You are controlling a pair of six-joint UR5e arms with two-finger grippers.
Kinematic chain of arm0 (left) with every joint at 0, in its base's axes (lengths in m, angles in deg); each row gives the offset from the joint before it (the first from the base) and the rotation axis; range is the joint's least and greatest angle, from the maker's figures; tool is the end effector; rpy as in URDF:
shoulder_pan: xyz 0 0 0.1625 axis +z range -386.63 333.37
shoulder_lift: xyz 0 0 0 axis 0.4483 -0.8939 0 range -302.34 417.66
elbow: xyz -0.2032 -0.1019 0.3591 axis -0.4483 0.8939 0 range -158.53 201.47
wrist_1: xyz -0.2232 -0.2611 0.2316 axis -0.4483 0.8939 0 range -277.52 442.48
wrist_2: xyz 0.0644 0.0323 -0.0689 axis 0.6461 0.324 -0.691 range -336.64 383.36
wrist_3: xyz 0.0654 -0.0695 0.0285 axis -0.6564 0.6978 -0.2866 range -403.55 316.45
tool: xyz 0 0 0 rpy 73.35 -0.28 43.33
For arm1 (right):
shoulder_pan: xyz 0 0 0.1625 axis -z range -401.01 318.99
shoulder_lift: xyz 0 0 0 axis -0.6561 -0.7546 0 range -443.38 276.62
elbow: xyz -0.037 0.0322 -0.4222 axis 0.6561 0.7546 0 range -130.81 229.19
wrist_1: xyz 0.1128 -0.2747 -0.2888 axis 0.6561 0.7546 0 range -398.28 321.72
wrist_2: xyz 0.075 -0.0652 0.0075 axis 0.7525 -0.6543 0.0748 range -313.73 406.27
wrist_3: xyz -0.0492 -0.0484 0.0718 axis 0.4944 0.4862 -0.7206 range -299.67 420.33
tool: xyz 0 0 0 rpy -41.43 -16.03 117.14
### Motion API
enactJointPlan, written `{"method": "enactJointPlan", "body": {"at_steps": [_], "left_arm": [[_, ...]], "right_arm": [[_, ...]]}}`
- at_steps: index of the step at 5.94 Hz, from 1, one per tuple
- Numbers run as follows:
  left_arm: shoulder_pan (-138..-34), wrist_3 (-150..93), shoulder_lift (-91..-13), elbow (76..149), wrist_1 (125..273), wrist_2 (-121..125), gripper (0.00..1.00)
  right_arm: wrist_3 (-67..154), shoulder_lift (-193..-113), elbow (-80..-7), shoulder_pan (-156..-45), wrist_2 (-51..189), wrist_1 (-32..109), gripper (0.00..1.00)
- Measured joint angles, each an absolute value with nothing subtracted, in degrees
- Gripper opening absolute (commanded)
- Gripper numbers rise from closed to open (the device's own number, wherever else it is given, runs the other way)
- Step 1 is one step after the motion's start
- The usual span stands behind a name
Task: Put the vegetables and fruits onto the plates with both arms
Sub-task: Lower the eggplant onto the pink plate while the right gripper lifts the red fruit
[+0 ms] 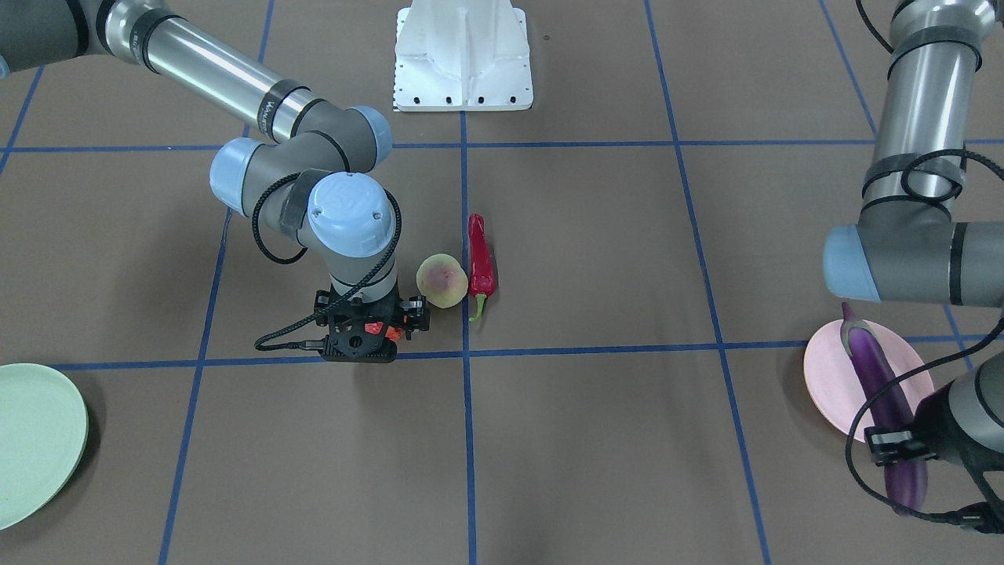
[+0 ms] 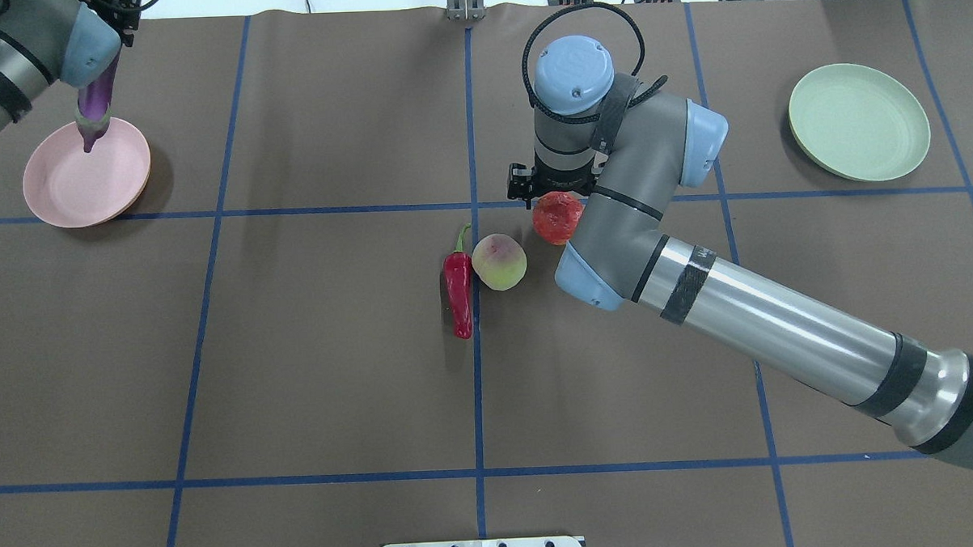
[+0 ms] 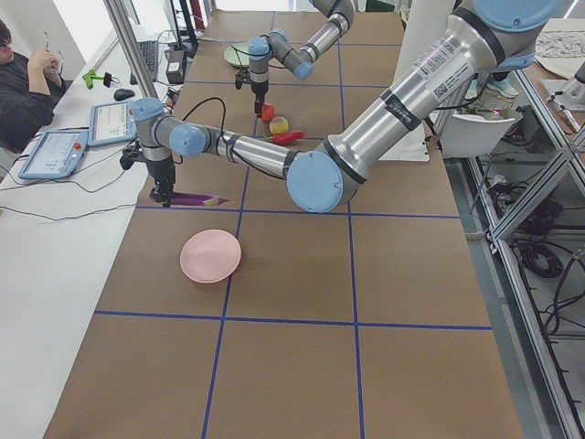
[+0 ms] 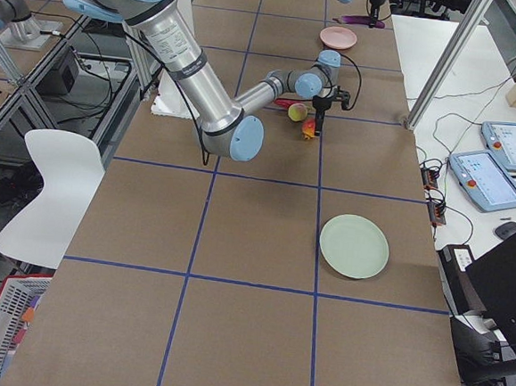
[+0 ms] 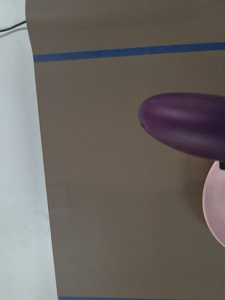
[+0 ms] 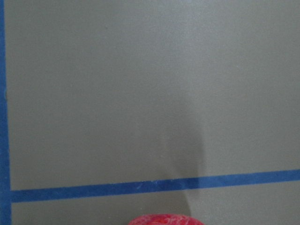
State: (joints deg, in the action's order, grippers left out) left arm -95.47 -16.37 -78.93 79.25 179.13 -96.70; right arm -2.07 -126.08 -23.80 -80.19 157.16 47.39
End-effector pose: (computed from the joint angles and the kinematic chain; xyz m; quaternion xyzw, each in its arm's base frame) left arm 0.2156 -0.7881 0.4019 0.0564 0.3047 -0.0026 0.9508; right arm -0.5473 -0.5723 0.2728 0.0165 -0.3395 0.0411 0.9396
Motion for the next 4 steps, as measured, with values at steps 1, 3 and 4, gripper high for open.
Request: {"method": "enactJointPlan", "body": {"at_steps": [1,3,4], "left_arm": [[-95.57,-16.69,-78.63,79.19,178.98,-96.67,0.0],[-95.68,-18.55,-77.82,78.1,178.6,-94.32,0.0],[-95.78,-19.57,-77.62,77.44,178.53,-92.7,0.0]], "right_arm": [[-2.07,-126.14,-23.38,-79.86,157.29,47.41,1.0],[-2.17,-126.1,-22.98,-79.11,157.63,48.18,0.18],[-2.2,-125.9,-23.16,-79.22,158.31,49.65,0.0]]}}
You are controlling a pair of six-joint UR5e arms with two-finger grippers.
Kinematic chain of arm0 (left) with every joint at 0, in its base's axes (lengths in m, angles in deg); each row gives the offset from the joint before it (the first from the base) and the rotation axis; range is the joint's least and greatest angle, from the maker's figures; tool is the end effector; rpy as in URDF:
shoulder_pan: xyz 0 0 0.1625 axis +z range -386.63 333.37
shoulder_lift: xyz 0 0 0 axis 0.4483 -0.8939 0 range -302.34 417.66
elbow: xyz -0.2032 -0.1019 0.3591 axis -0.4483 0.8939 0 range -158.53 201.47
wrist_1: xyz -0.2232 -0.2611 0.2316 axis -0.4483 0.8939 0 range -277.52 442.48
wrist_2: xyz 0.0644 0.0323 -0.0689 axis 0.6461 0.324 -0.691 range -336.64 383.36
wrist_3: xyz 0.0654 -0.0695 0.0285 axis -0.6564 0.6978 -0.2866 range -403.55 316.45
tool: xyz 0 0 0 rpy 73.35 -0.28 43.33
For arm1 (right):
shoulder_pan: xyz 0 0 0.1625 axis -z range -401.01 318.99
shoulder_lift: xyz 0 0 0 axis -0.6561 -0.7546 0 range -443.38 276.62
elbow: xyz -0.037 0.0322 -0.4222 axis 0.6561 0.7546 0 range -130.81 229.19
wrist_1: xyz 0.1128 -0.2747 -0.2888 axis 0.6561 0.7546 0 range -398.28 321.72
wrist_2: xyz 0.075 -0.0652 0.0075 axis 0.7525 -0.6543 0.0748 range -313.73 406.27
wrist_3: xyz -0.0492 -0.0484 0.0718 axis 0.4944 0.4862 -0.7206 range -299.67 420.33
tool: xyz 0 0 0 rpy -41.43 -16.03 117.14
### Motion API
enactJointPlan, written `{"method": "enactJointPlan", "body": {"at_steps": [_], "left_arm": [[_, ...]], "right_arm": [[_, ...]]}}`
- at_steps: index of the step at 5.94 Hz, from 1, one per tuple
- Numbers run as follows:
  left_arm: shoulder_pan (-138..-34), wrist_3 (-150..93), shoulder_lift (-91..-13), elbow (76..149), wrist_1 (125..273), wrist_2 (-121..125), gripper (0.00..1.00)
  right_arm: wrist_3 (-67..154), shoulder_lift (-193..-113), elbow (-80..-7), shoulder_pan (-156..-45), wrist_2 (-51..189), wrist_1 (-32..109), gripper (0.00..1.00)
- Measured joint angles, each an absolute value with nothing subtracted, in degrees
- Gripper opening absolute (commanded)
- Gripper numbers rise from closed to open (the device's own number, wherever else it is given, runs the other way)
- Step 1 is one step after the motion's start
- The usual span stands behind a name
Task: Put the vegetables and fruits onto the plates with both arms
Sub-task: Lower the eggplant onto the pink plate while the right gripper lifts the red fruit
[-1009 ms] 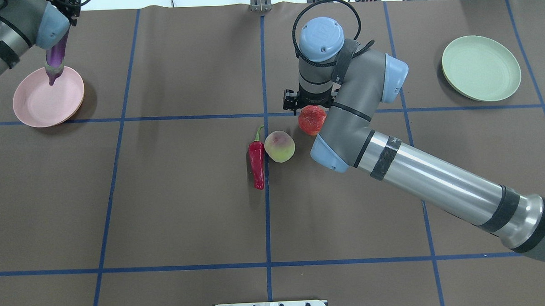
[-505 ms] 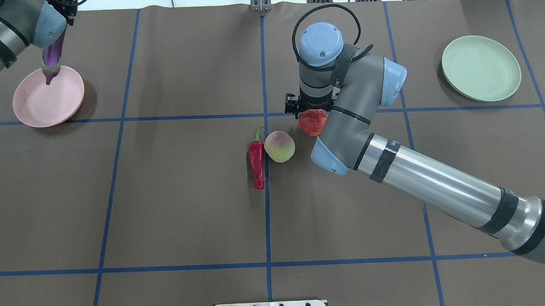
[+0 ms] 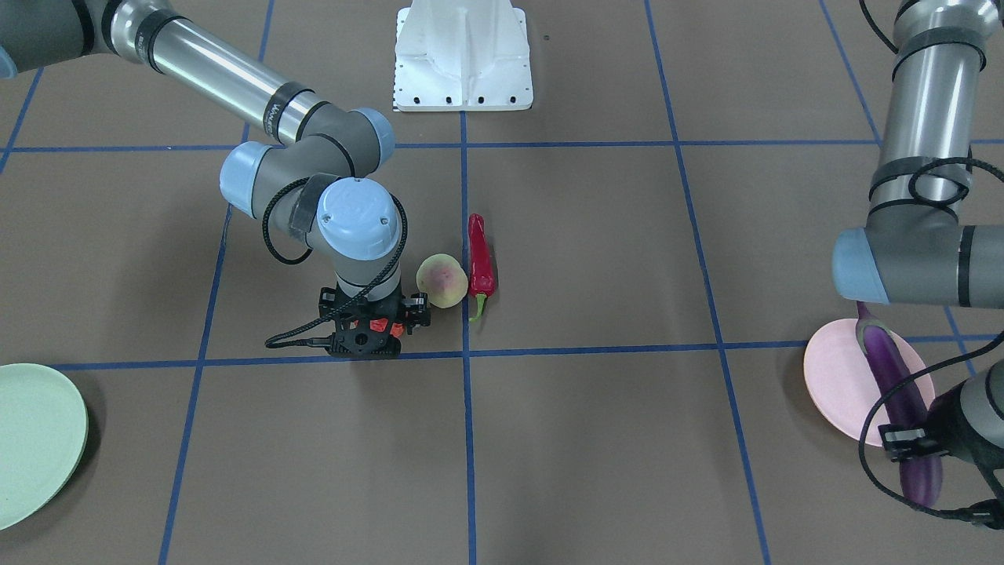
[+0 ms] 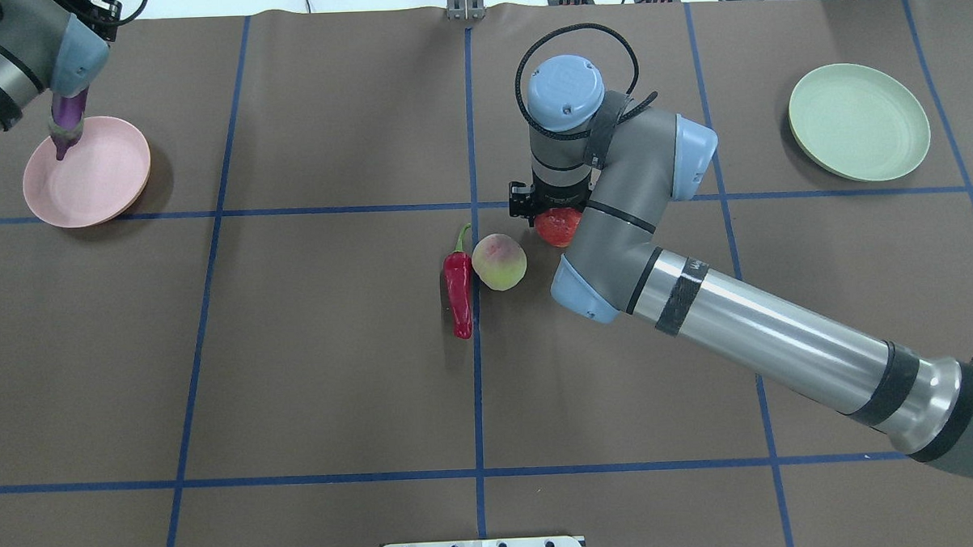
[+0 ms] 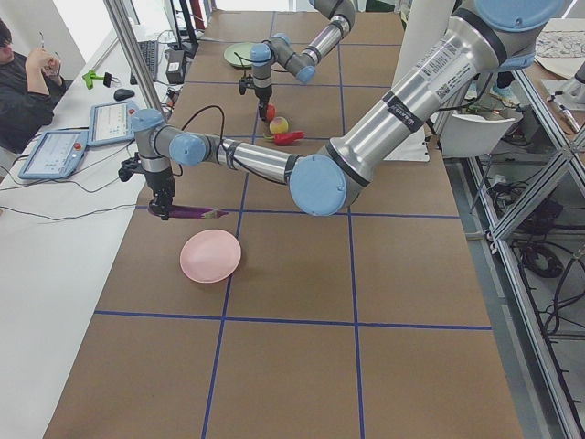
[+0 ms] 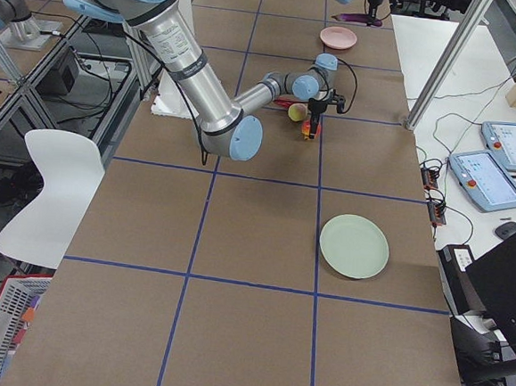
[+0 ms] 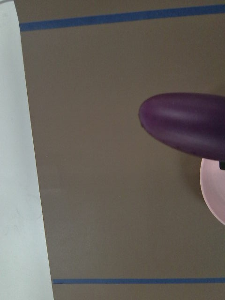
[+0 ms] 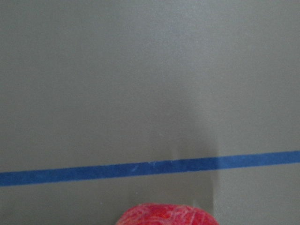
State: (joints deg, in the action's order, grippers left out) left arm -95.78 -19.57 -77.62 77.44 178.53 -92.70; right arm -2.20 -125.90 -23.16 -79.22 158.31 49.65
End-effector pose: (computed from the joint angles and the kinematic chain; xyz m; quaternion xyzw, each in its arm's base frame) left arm 0.2041 -0.7875 0.4408 0.0505 0.2619 0.0076 0.9637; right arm -0.5589 -0.5621 0.2803 -0.0081 -0.3262 0.0361 0.9446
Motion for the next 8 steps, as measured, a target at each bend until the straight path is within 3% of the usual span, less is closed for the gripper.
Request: {"method": "enactJointPlan", "body": {"at_steps": [5,6,7,8], "left_arm": [[-92.67,-22.85,-71.91,76.41,179.34,-88.92,0.0],[-91.59,-23.91,-71.25,76.41,179.42,-87.93,0.46],[-90.93,-25.57,-70.56,76.4,179.86,-87.51,0.99],[-90.64,-26.61,-69.32,76.46,181.87,-86.87,1.0]], "right_arm": [[-1.89,-125.86,-28.9,-85.9,161.99,53.68,0.0],[-1.78,-126.01,-29.83,-87.01,161.45,53.75,0.0],[-1.74,-126.15,-31.18,-88.13,160.73,53.78,0.0],[-1.75,-126.21,-32.4,-89.5,160.43,53.84,0.0]]}}
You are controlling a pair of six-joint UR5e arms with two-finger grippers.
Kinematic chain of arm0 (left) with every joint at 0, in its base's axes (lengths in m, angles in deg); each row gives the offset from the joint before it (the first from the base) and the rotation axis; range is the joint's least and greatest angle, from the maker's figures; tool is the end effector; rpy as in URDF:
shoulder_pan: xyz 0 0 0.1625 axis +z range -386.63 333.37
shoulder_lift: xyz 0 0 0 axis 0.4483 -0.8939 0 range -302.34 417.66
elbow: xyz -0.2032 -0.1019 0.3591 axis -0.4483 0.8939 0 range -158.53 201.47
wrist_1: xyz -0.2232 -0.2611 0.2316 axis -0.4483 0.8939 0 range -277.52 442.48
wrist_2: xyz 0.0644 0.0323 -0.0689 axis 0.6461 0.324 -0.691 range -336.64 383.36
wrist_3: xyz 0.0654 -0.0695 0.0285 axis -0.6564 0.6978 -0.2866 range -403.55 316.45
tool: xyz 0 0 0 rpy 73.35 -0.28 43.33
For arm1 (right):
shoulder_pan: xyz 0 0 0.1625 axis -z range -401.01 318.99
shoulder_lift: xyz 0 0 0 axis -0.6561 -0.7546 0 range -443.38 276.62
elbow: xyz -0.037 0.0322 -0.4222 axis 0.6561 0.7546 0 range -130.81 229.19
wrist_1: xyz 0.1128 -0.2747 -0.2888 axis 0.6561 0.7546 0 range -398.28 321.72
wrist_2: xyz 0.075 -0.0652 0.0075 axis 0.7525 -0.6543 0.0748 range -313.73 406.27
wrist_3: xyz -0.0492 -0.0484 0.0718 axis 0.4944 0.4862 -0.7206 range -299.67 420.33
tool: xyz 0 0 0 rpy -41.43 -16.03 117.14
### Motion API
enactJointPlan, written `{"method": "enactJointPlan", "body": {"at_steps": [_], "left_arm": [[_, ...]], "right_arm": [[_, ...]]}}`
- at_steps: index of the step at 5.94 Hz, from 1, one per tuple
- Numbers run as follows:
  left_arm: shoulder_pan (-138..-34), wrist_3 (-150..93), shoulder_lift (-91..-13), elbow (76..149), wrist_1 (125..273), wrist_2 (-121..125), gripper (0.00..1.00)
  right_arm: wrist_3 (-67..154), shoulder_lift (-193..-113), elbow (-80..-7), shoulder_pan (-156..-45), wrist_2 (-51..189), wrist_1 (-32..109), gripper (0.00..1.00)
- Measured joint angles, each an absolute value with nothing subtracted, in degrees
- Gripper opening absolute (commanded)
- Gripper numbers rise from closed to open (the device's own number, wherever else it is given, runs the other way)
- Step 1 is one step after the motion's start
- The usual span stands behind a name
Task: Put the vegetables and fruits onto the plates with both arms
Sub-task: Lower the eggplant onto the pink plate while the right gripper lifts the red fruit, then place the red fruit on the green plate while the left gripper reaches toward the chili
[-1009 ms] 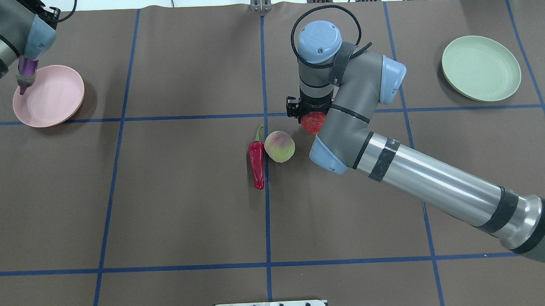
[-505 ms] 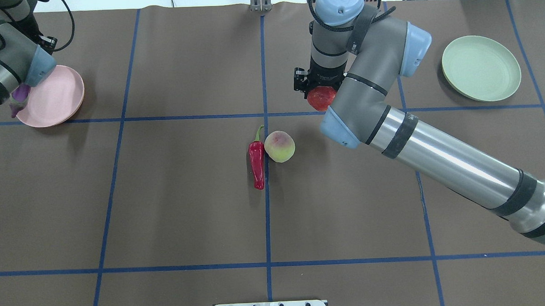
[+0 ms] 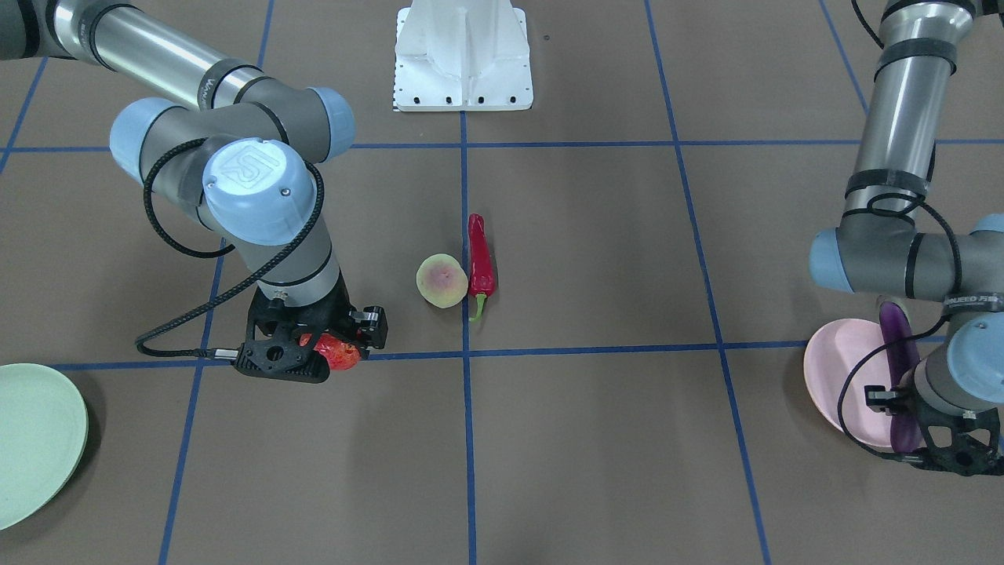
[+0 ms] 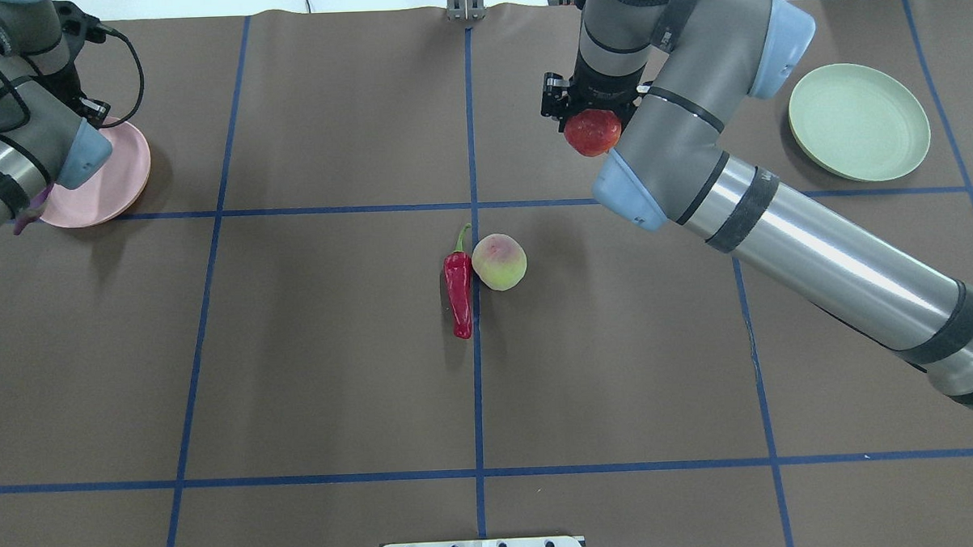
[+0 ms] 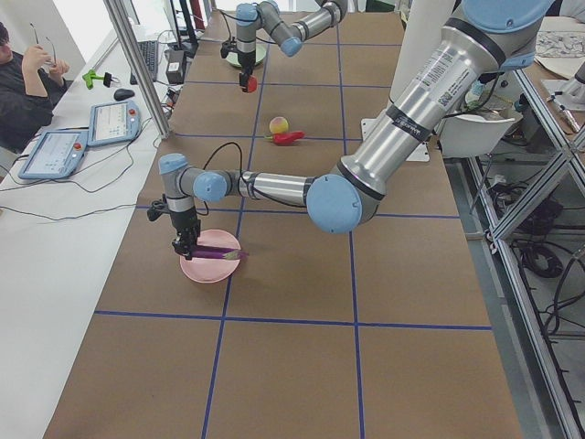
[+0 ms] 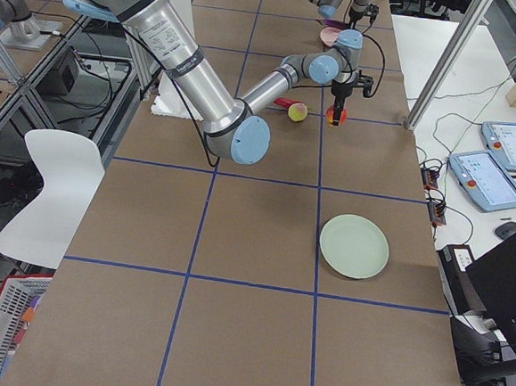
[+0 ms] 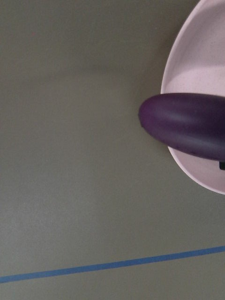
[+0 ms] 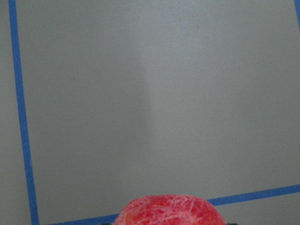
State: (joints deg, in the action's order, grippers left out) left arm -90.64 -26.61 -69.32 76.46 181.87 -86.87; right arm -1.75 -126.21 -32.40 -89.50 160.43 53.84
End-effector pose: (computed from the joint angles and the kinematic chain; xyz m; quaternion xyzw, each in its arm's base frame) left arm 0.2459 -0.7300 0.5605 0.0268 0.1983 0.0947 0.9752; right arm -0.4288 -0.6242 0.2193 0.0340 -0.3644 0.1011 0.9251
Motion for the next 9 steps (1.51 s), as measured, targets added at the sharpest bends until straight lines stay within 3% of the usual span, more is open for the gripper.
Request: {"method": "enactJointPlan", "body": {"at_steps": [4,6,9], "left_arm": [[-93.75,-28.12,-67.9,80.9,182.1,-89.92,1.0],[-97.16,-30.23,-69.11,88.34,171.11,-95.29,1.0],[-98.79,-30.51,-77.35,101.09,145.83,-99.11,1.0]], "right_arm": [[-0.68,-126.79,-33.19,-94.57,159.53,53.92,0.0],[4.16,-128.48,-32.56,-95.91,157.56,53.92,0.0],[17.71,-131.68,-29.43,-100.39,154.85,53.65,0.0]]}}
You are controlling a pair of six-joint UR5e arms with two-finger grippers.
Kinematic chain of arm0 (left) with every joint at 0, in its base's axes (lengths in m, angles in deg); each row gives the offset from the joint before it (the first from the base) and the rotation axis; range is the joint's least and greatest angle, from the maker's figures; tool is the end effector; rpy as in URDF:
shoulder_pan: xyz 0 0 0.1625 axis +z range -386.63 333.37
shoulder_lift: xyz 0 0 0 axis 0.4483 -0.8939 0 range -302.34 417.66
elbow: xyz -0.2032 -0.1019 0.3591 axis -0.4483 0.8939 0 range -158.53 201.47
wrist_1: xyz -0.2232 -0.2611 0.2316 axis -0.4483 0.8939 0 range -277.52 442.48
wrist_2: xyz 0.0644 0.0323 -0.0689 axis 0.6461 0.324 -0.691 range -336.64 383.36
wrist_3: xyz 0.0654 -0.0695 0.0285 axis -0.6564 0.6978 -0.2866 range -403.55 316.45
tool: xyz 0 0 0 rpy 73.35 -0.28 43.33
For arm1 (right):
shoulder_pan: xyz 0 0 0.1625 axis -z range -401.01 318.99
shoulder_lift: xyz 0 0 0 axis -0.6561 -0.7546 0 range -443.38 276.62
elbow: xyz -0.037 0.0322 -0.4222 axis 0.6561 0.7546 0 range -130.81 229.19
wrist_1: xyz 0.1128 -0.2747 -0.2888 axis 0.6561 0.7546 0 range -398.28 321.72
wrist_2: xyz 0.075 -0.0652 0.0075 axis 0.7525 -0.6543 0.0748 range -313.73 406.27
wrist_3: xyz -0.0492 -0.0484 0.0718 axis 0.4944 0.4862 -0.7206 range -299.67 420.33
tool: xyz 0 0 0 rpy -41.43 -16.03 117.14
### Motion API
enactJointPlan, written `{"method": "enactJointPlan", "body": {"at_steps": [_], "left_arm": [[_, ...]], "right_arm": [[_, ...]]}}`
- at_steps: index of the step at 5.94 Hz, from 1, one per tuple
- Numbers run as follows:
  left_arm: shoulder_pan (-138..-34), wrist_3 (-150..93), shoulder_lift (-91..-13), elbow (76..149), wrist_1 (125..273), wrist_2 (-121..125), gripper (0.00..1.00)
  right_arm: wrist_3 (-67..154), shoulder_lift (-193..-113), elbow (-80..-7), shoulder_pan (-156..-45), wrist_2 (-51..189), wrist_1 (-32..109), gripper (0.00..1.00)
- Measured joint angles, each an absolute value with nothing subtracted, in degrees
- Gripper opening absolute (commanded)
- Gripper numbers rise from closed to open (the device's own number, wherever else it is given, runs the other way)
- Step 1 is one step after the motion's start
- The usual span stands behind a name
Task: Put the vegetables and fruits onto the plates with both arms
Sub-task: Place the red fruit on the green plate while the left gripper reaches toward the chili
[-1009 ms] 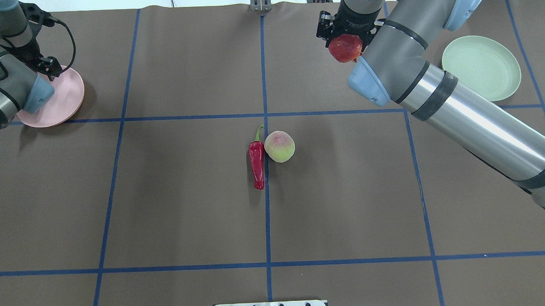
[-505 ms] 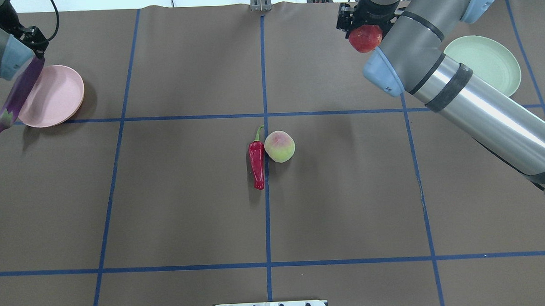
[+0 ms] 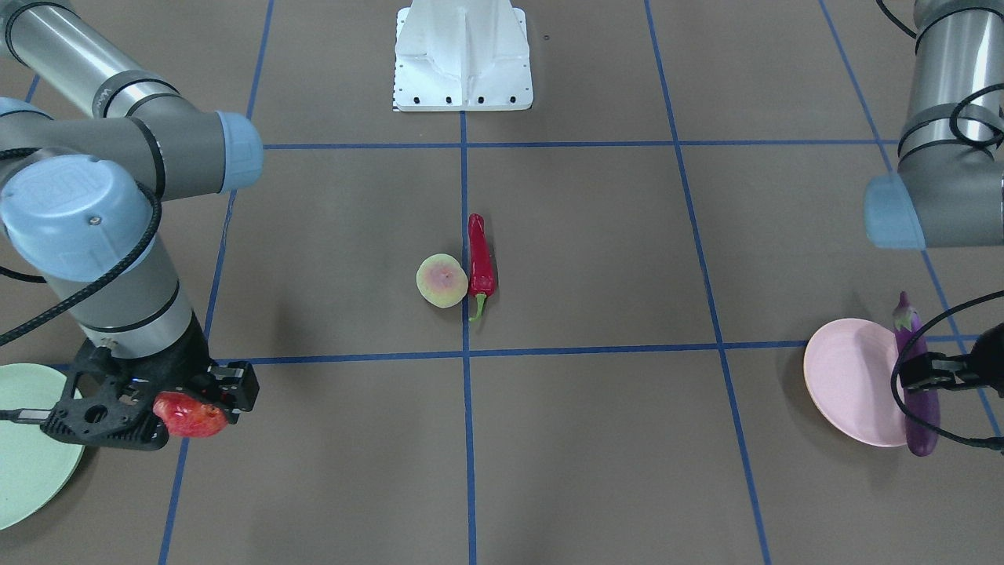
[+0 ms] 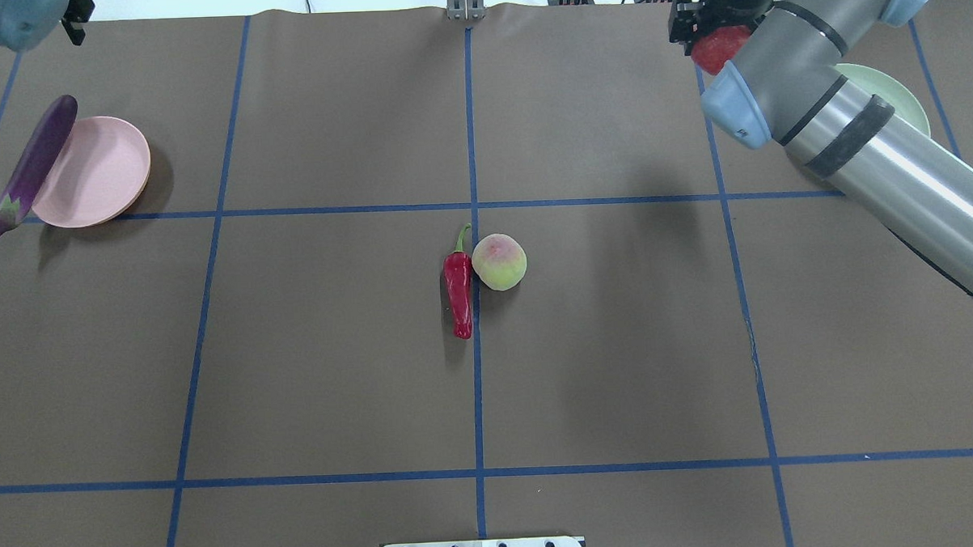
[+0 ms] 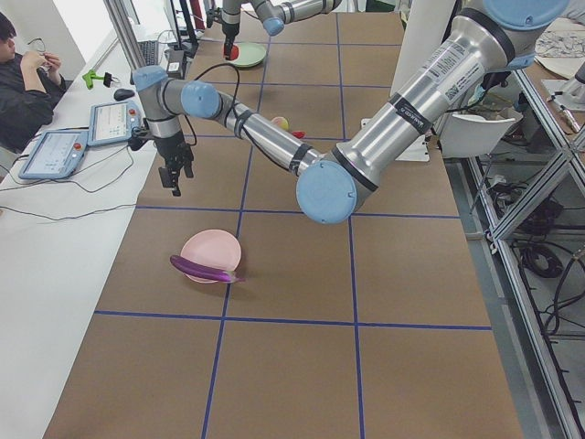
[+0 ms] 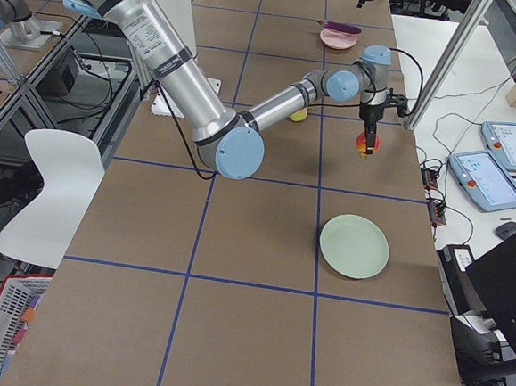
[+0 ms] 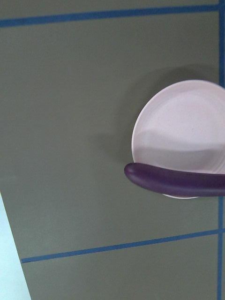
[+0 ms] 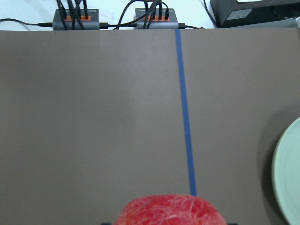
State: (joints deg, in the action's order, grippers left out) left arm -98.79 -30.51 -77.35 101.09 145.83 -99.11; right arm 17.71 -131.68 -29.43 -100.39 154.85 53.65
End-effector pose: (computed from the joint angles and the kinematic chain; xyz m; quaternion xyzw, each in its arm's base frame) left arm 0.1488 -0.7230 0.3094 -0.0098 0.2866 0.0596 0.9562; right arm -0.2965 -0.7005 0.3175 0.1009 -0.2699 0.0607 0.9557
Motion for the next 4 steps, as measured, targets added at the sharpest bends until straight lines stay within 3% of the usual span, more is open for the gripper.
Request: {"method": "enactJointPlan", "body": {"at_steps": [4], "left_arm": [[-97.59,-21.12,-88.1,108.28,130.33,-112.06,1.0]], "right_arm": [[26.9,-135.54,-18.59,-103.44,150.2,43.63,0.0]]}}
